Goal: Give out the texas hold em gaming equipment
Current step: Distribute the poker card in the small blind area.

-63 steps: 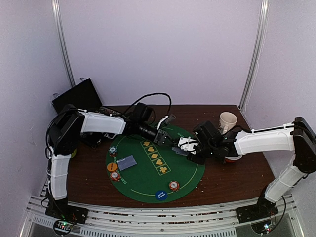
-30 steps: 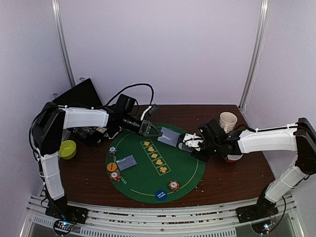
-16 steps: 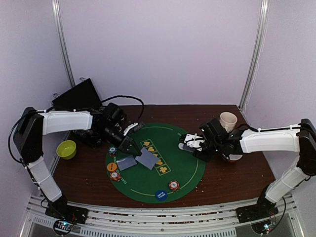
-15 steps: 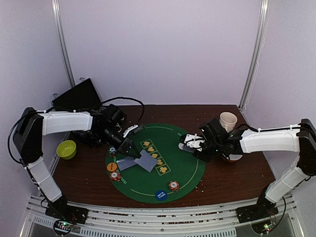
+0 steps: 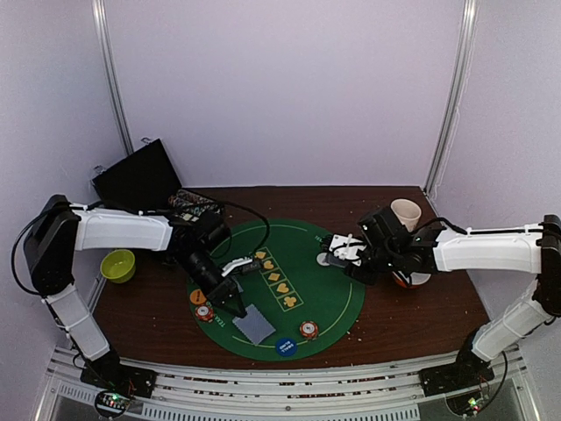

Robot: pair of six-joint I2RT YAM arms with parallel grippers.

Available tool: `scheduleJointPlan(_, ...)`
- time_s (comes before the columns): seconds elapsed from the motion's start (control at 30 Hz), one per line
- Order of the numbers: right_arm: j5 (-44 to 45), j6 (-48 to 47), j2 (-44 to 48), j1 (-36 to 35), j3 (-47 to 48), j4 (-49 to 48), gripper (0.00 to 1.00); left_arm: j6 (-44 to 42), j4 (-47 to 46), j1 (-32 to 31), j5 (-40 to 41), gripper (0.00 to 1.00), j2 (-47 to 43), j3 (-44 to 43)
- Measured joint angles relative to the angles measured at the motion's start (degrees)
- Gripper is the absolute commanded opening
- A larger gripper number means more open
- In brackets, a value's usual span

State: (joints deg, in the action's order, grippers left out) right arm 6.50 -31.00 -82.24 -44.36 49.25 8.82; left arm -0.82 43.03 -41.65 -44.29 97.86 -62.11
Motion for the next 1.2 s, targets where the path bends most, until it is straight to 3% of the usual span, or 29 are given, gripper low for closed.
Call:
scheduleJointPlan(0.33,-0.7,-0.5,0.0,-0.4,0.0,0.0,0.51,-0.7,1.9,-6.0,0.7,0.00,0.2,2.3)
scheduleJointPlan(0.83,-0.7,-0.5,0.0,-0.4,0.0,-0.2,0.51,-4.2,4.3,-6.9,14.0,0.00,9.2,-8.4)
scheduleJointPlan(1.2,-0.7,-0.5,0.0,-0.4,0.0,-0.2,0.51,-8.8,5.3,-10.1,15.6,0.00,10.7,-8.7)
